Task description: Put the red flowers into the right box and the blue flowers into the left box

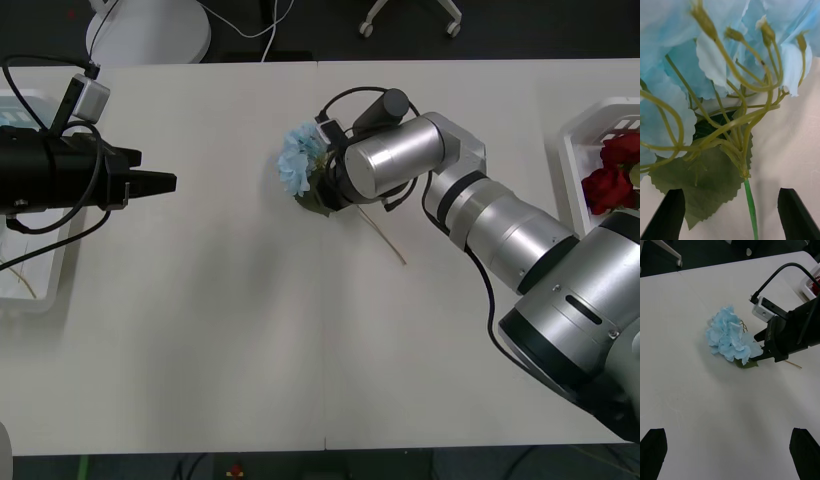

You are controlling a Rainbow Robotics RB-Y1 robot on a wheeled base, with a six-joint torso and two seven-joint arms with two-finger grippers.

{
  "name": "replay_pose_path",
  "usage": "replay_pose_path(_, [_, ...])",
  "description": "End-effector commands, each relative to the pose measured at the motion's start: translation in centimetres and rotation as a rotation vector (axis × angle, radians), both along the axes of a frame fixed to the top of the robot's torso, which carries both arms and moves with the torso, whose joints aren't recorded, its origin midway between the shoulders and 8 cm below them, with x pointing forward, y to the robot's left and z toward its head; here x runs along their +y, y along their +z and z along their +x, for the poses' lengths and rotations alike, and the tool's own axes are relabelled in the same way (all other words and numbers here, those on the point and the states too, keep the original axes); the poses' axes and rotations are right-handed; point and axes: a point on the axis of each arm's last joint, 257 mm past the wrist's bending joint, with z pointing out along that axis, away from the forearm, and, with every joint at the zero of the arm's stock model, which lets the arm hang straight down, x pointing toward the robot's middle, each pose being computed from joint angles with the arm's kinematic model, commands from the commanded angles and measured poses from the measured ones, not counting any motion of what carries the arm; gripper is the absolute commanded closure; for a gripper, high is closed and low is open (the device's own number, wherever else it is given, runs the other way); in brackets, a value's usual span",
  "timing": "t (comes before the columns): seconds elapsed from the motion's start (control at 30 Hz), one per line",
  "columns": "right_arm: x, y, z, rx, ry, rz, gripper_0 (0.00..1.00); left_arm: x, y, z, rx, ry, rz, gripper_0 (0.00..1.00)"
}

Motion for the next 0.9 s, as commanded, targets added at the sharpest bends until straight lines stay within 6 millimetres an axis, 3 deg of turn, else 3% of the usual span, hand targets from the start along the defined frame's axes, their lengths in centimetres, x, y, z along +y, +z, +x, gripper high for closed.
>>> replay_pose_path(0.03, [2.3, 0.3, -0.2, -0.04, 0.058, -0.014, 0.34, 2.5, 0.9, 0.1, -0.046, 0.027, 0.031, 0.06])
replay_pose_path(0.13, [2.0, 0.1, -0.1, -0.042, 0.053, -0.018, 0.36, 2.6, 1.0, 0.2, -0.049, 0.03, 0.029, 0.06])
replay_pose_path(0.2, [1.9, 0.1, 0.0, -0.046, 0.055, -0.024, 0.43, 2.6, 1.2, 0.2, -0.052, 0.033, 0.026, 0.06])
replay_pose_path(0.3, [1.9, 0.1, 0.0, -0.046, 0.057, -0.026, 0.68, 2.7, 1.3, 0.2, -0.053, 0.035, 0.022, 0.06])
replay_pose_path(0.33, [1.9, 0.1, 0.0, -0.045, 0.056, -0.027, 0.86, 2.7, 1.2, 0.2, -0.051, 0.036, 0.018, 0.06])
replay_pose_path(0.4, [1.8, 0.1, 0.0, -0.046, 0.054, -0.027, 1.0, 2.8, 1.3, 0.2, -0.052, 0.037, 0.017, 0.06])
replay_pose_path(0.53, [1.4, 0.4, 0.3, -0.048, 0.048, -0.025, 1.0, 2.7, 1.3, 0.2, -0.05, 0.038, 0.016, 0.06])
replay_pose_path(0.67, [1.1, 2.1, 1.1, -0.065, 0.045, 0.003, 1.0, 2.7, 1.4, 0.3, -0.053, 0.041, 0.016, 0.06])
replay_pose_path(0.9, [0.4, 9.6, 2.5, -0.135, 0.085, 0.118, 1.0, 2.6, 1.5, 0.3, -0.055, 0.037, 0.008, 0.06])
